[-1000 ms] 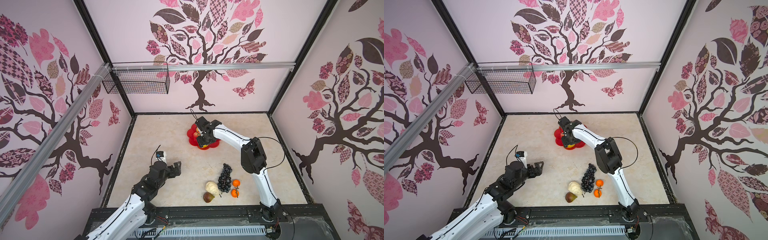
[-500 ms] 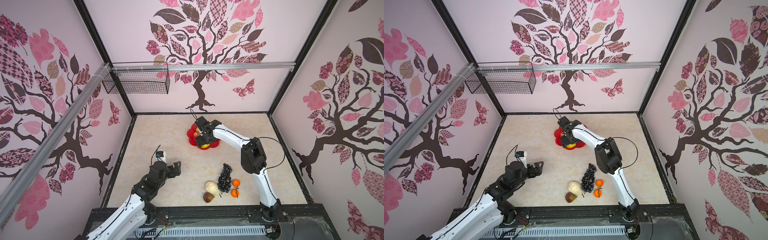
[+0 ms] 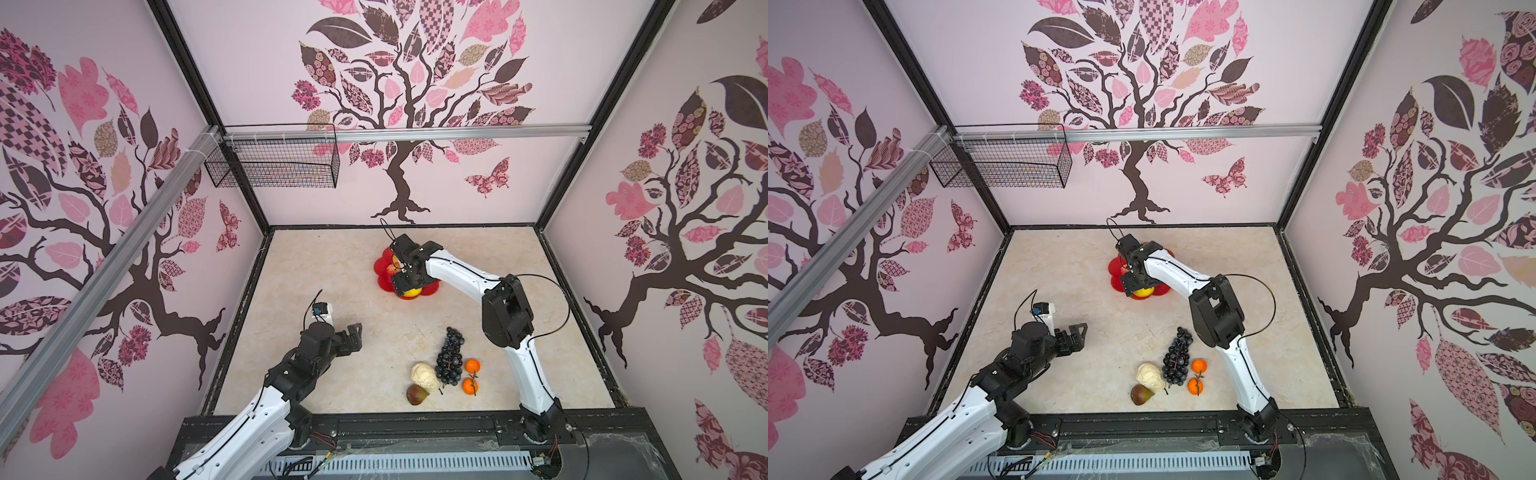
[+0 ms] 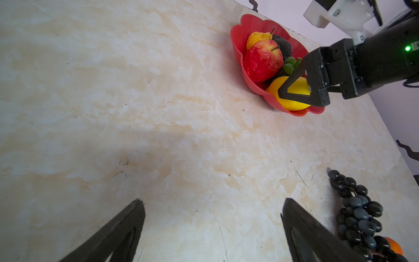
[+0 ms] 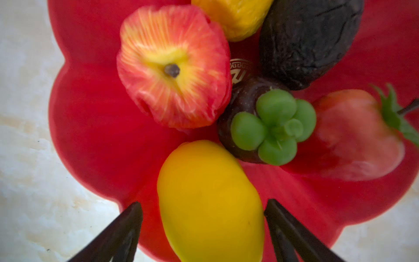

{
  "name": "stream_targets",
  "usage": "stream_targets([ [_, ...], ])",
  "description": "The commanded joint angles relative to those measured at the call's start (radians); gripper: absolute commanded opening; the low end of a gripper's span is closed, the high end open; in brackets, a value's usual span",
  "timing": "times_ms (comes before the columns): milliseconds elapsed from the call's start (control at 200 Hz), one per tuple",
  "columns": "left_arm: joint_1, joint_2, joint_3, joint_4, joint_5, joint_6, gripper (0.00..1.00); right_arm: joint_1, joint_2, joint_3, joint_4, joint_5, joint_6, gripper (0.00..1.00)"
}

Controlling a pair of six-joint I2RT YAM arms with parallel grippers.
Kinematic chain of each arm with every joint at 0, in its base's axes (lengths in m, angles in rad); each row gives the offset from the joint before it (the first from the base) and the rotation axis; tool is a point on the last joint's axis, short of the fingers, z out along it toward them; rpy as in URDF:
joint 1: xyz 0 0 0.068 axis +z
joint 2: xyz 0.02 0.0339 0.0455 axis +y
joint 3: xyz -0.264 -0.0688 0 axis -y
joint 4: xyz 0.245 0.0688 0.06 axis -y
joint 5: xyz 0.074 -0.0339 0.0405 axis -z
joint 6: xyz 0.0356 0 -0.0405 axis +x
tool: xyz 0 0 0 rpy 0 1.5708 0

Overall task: Arrange fruit in a fruit bowl
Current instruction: Place the fruit in the fruit bowl.

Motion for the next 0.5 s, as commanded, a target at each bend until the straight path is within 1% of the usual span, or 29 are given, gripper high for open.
stream_targets([
  [0, 0.003, 0.005, 0.019, 0.014, -0.002, 0.009, 0.98, 0.009, -0.107, -0.006, -0.022, 0.015, 0.0, 0.89],
  [275, 0.004, 0.047, 0.02, 0.044, 0.03, 0.015, 0.97, 0.018, -0.271, -0.143, 0.006, 0.04, 0.007, 0.92],
  [385, 0.004, 0.08, 0.021, 0.065, 0.056, 0.021, 0.97, 0.022, -0.404, -0.295, 0.069, 0.04, 0.021, 0.92],
  [495, 0.003, 0.127, 0.028, 0.077, 0.109, 0.022, 0.97, 0.027, -0.572, -0.499, 0.156, 0.029, 0.039, 0.93],
])
